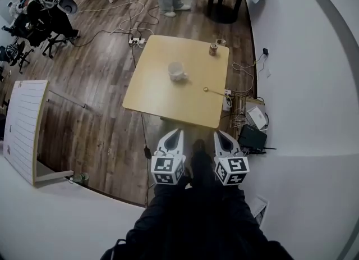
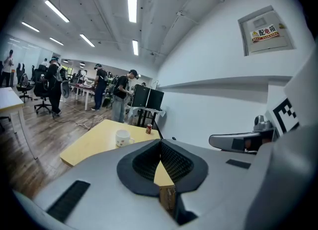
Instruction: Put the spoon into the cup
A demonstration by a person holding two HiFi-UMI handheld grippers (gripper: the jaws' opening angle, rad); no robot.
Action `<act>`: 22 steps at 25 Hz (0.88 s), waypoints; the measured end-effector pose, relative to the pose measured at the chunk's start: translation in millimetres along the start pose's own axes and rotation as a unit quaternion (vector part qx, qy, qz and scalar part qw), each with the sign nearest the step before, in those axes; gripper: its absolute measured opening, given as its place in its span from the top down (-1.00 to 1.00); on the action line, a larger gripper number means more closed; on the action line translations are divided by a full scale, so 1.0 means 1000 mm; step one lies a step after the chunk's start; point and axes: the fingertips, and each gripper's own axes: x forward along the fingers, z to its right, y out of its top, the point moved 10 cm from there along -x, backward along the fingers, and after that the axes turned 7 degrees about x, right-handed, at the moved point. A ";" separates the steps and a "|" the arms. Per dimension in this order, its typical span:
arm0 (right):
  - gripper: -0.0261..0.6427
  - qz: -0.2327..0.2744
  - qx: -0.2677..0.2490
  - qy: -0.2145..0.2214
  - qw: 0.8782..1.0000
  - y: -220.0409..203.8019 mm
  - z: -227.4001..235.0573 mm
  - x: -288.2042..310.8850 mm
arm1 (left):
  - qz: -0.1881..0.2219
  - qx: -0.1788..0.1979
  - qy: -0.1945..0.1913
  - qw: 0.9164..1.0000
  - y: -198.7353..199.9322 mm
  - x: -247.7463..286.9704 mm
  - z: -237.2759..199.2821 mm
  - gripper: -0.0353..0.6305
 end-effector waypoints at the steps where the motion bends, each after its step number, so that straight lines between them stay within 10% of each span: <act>1: 0.86 -0.003 0.001 0.000 1.000 0.001 0.005 0.008 | -0.003 0.000 0.001 1.000 0.000 0.009 -0.003 0.79; 22: 0.86 -0.061 0.072 -0.017 0.995 0.060 0.173 0.204 | -0.079 0.013 0.003 0.997 0.045 0.262 -0.046 0.79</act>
